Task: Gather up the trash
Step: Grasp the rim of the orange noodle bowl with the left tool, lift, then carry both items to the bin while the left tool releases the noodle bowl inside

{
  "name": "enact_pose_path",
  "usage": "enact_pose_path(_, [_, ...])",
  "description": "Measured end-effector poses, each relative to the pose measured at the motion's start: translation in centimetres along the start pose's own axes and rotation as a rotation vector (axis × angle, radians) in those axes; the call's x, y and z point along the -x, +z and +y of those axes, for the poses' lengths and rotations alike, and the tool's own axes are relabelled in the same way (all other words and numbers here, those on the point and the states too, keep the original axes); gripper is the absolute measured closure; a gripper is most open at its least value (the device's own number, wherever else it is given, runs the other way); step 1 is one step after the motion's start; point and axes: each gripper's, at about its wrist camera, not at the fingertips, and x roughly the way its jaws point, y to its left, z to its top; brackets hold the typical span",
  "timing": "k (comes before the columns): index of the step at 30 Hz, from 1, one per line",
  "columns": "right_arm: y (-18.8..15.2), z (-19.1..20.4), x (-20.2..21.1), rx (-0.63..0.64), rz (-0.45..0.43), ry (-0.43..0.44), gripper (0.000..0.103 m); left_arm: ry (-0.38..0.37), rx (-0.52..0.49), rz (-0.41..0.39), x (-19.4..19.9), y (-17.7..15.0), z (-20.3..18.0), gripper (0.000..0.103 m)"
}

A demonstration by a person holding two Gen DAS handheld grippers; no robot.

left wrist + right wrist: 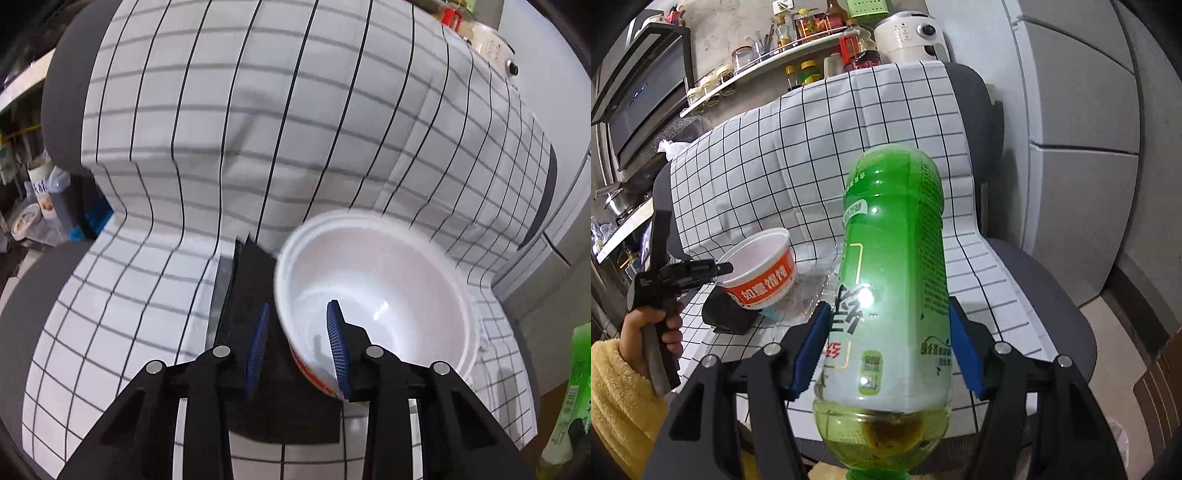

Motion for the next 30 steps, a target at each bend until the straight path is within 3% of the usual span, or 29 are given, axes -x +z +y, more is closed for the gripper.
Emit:
enact_pose_path(3, [-0.4,0.3,0.5,-0.003,-0.002,0.011,0.041,-0.021,0.011,0.015,0.1,-1.1,0.2,0.082])
enact_pose_path(5, [-0.5,0.7,1.0,0.002,-0.013,0.012,0.041,-0.053,0.023,-0.019,1.2,-1.5,0.3,0.096])
enact_pose_path(7, [-0.7,1.0,1.9,0.004,-0.039,0.007,0.041,-0.106,0.036,-0.056,2.8,-1.6,0.2,0.097])
enact_pose_path(10, [-0.8,1.1,3.5,-0.007,-0.078,0.015,0.041,-0.128,-0.008,-0.131,6.4,-2.1,-1.3,0.098])
enact_pose_path(13, [-0.8,0.7,5.4,-0.024,-0.121,0.014,0.041,-0.159,-0.062,-0.156,9.4,-3.4,-3.2,0.098])
enact_pose_path(20, [-2.4,-2.8,10.3,-0.074,-0.179,-0.111,0.041,-0.210,-0.260,-0.215,13.3,-9.6,-10.4,0.098])
enact_pose_path(24, [-4.5,-5.6,13.2,-0.113,-0.174,-0.216,0.041,-0.292,-0.368,-0.184,13.6,-13.7,-15.4,0.098])
enact_pose_path(30, [-8.2,-10.5,17.9,-0.208,-0.186,-0.362,0.041,-0.438,-0.543,-0.053,12.7,-19.6,-23.0,0.097])
